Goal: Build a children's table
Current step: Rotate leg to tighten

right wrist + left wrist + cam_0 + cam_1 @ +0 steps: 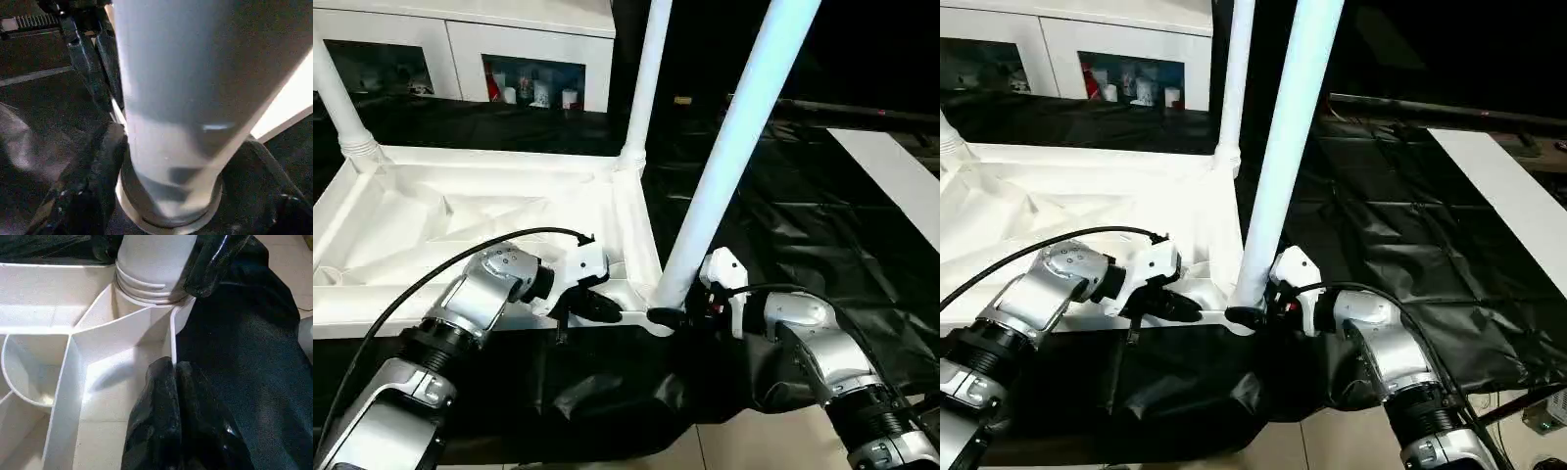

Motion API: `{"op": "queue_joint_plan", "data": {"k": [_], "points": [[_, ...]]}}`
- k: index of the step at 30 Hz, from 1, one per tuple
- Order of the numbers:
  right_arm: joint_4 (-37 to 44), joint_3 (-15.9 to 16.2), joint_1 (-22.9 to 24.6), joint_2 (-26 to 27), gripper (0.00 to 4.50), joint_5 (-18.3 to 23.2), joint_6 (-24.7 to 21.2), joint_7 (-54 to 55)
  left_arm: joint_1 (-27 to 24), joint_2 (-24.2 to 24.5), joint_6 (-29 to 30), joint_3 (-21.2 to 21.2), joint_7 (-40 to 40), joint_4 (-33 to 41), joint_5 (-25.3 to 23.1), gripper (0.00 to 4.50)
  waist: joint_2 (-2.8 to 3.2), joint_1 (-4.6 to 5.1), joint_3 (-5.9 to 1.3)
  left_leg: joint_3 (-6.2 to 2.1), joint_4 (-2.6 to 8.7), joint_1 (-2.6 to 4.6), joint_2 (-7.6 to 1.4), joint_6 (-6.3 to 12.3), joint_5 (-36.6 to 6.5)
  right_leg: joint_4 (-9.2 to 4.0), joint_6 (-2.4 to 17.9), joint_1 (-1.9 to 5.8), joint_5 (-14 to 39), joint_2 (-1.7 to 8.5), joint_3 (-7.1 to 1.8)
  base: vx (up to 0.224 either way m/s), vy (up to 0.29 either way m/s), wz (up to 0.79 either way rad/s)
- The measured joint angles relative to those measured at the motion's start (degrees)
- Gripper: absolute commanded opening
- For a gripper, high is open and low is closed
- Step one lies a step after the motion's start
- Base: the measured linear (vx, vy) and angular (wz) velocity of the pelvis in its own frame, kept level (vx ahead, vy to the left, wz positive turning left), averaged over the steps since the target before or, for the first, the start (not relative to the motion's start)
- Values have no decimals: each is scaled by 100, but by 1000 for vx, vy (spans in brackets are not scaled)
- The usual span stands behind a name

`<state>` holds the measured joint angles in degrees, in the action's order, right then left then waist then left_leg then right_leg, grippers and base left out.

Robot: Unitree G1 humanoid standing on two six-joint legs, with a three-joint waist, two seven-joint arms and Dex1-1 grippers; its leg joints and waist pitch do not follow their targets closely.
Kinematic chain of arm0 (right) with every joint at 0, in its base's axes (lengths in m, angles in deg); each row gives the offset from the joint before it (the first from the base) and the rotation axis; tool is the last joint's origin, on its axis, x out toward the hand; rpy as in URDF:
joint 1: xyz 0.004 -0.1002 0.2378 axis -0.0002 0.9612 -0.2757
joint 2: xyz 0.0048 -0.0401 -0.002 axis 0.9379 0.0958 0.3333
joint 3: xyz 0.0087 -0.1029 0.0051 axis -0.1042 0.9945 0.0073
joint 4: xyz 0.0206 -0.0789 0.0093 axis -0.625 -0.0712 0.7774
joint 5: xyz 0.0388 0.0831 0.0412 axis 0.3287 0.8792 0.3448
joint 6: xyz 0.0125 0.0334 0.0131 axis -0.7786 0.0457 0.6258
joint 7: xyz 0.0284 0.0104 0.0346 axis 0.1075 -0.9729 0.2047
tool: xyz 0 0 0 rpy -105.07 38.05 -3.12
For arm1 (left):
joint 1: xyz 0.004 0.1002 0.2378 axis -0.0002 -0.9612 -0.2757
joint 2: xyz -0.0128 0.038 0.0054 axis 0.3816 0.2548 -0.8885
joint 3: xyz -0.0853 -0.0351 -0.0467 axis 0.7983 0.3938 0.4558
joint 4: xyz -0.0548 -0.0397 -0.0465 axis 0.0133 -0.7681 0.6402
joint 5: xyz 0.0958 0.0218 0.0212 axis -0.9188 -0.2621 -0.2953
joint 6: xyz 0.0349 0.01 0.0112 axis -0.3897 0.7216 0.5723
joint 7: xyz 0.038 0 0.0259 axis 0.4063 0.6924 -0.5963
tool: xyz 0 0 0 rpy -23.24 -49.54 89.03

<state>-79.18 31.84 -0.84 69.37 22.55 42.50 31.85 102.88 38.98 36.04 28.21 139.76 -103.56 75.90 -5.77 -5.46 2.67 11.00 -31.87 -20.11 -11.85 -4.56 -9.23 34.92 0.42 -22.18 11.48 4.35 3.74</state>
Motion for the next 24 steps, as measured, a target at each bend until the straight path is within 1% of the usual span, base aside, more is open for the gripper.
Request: {"op": "queue_joint_plan", "data": {"k": [3, 7, 8, 11, 13, 15, 17, 18, 20, 22, 24], "points": [[0, 2, 0, 3, 261, 6, -1, -5, -6, 4, 17, 1, 0, 11, 1, 0, -1, 4, -1, 0, 0, 0, 0, 0, 0, 0, 0, 0, 0, 0, 0, 0, 0, 0], [-23, -6, 1, 37, 257, 43, -19, 28, -9, 7, 50, 9, -3, 14, 2, 0, -3, 15, -2, 0, 0, 2, 0, 0, 0, 1, 1, 2, 0, 0, 0, 0, 0, 0], [-85, -42, 0, 97, 256, 56, -24, 118, -11, -57, 65, 22, -81, -2, 4, 0, -6, 20, -5, 0, 0, 6, 0, 0, 0, 2, 1, 5, 0, 0, 0, 0, 0, 0], [-448, -276, -111, 432, 256, 23, -37, 901, 80, -339, 77, 167, -693, -287, -81, 0, -13, 42, -10, -3, -24, 14, -1, -2, 2, 6, -17, 14, 7, 0, 0, 0, 0, 0], [-574, -312, -200, 518, 256, -13, -87, 1211, 135, -449, 85, 175, -942, -406, -135, 0, -13, 52, -10, -8, -41, 13, -1, -2, 2, 4, -20, 17, 9, 1, -1, 0, 0, 0], [-806, -440, -340, 722, 256, -45, -182, 1743, 248, -659, 110, 225, -1360, -668, -195, 0, -16, 70, -12, -13, -63, 14, 0, -1, 2, 1, -23, 21, 11, 3, -1, 0, 0, 0], [-1062, -578, -556, 978, 256, -150, -304, 2402, 425, -871, 200, 264, -1799, -908, -282, 0, -17, 113, -12, -22, -79, 11, 2, -1, 2, -1, -24, 19, 11, 5, -1, 0, 0, 0], [-1101, -591, -595, 1011, 256, -170, -332, 2551, 459, -921, 228, 266, -1894, -945, -303, 0, -17, 139, -12, -27, -81, 10, 3, -1, 2, -8, -25, 18, 12, 6, 1, 0, 0, 0], [-1477, -765, -848, 1326, 256, -222, -346, 3273, 603, -1175, 265, 350, -2363, -1264, -361, 0, -16, 195, -12, -41, -85, 9, 6, -1, 2, -16, -25, 18, 12, 6, 8, 0, 0, 0], [-1827, -905, -1127, 1541, 256, -262, -381, 3961, 792, -1418, 309, 369, -2810, -1543, -457, 0, -10, 218, -8, -57, -85, 5, 11, -1, 2, -41, -25, 18, 12, 5, 16, 0, 0, 0], [-2017, -974, -1260, 1648, 256, -264, -361, 4289, 831, -1548, 295, 399, -3029, -1653, -463, 0, -9, 229, -8, -68, -82, 2, 12, -1, 2, -59, -25, 20, 12, 5, 25, 0, 0, 0]]}}
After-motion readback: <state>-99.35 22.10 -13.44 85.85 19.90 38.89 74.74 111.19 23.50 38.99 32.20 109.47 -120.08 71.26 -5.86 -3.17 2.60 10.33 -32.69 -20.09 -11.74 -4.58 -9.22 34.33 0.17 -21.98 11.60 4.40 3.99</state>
